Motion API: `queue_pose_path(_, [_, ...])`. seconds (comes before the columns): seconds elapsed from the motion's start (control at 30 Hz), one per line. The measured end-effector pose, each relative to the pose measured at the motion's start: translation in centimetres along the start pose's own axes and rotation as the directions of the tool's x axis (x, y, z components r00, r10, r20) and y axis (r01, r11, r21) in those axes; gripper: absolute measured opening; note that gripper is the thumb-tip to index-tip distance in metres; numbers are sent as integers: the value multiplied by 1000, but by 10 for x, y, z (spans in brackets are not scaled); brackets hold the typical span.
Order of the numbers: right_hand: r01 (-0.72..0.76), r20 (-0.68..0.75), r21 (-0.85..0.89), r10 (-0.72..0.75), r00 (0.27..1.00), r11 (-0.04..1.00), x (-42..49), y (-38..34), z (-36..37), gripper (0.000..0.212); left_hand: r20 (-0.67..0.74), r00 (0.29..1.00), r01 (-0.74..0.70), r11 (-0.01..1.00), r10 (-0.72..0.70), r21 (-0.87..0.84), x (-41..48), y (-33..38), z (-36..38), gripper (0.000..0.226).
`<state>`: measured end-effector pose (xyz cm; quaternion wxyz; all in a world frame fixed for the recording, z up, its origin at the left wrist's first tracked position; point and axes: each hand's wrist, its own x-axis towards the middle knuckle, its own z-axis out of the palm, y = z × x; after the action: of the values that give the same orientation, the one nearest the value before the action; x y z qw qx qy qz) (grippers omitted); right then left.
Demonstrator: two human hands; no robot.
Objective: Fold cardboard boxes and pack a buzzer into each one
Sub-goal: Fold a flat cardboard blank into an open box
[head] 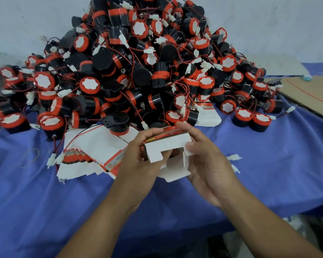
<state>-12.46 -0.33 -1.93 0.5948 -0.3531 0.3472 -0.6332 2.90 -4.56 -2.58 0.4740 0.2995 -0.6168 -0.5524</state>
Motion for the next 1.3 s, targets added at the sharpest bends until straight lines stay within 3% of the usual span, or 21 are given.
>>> queue_pose_path(0.1, [7,-16,-22,-7,1000,1000,2,-5,-3,48,155,987,47,999,-48,6,-5,4,-10,55])
queue_pose_path(0.17, [21,-24,-50,-22,999,999,3,-11,-7,47,247,963,84,991,-108,104,-1,11,-17,67])
queue_pose_path(0.3, [41,-24,-63,-43,999,997,1,-22,-11,47,138,972,136,937,-188,321,12,11,-18,56])
queue_pose_path(0.37, [42,-60,-127,-50,997,991,0,-24,-10,36,128,953,172,841,-273,513,8,12,-15,48])
queue_pose_path(0.43, [24,-105,-176,-43,994,984,0,-22,-9,26,182,954,73,776,-237,627,-7,8,-20,67])
queue_pose_path(0.57, [-6,-105,-181,-13,994,983,0,-21,-3,32,352,935,-242,809,47,536,-8,7,-13,71])
queue_pose_path(0.67, [-44,39,-142,50,998,989,-1,-26,-4,13,339,932,-300,808,133,508,-2,10,-7,73])
queue_pose_path(0.73, [-65,157,-63,74,985,996,-4,-29,-6,34,344,922,-333,813,176,477,-4,11,-11,67])
queue_pose_path(0.8, [-68,230,-66,82,970,995,-6,-28,-7,49,348,921,-324,837,174,441,-6,12,-15,62])
queue_pose_path(0.93, [-43,176,-306,100,979,951,-9,-24,-6,48,347,929,-291,835,129,467,-9,12,-14,57])
queue_pose_path(1.13, [-103,129,-314,149,980,944,-6,-24,-8,53,330,938,-270,819,105,507,-9,10,-14,67])
queue_pose_path(1.3, [-109,125,-419,176,977,902,-7,-25,-4,64,304,946,-264,814,114,517,-10,12,-12,70])
